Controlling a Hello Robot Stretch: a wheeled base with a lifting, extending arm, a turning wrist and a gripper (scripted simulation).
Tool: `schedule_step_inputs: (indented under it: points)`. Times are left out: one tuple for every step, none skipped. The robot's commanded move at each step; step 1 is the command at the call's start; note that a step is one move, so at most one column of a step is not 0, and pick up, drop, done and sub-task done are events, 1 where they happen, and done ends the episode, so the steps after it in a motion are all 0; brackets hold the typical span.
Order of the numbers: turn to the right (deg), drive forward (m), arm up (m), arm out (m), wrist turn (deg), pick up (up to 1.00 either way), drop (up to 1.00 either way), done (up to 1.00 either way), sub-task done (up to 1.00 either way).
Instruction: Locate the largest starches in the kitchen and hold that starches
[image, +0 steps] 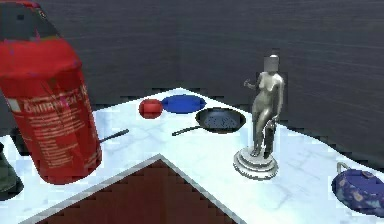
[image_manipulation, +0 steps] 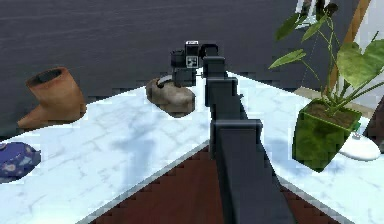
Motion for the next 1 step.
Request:
schedule_step_inputs:
  points:
    - [0.0, 0.00, -0.08, 0.00, 0.0, 0.00, 0.00, 0.00, 0.00]
